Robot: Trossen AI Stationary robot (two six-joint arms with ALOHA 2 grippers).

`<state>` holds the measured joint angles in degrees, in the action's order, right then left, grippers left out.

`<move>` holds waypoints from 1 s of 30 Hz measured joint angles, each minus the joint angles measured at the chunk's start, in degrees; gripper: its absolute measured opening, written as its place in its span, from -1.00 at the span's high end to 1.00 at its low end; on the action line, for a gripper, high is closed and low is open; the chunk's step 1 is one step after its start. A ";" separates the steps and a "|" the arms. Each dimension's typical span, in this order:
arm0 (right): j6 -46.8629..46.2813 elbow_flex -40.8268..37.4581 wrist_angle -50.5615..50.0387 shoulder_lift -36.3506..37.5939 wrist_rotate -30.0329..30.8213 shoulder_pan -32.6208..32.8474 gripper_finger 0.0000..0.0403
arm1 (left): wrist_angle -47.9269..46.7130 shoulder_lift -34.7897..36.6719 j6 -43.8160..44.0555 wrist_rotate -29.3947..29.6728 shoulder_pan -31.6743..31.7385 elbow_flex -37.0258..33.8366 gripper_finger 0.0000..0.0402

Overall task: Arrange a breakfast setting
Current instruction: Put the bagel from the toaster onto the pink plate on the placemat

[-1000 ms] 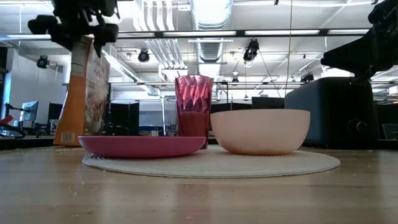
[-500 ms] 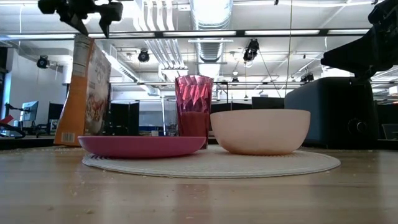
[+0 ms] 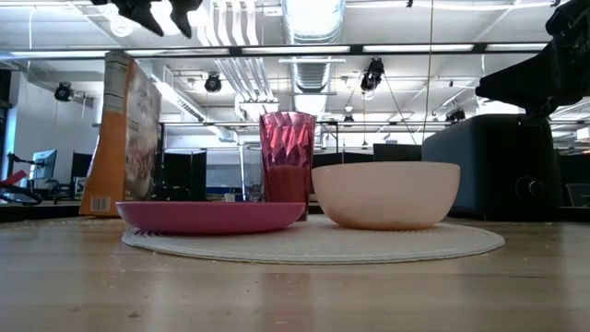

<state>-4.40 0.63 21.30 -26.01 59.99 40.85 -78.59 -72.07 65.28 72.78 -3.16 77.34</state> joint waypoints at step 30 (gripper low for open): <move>0.07 0.01 0.00 0.01 0.00 0.01 0.37 | 19.49 -13.59 -7.32 -0.49 -23.87 -7.60 -0.30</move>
<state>-4.34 0.64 21.30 -26.00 59.99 40.86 -59.10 -85.67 57.97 72.29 -27.03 69.74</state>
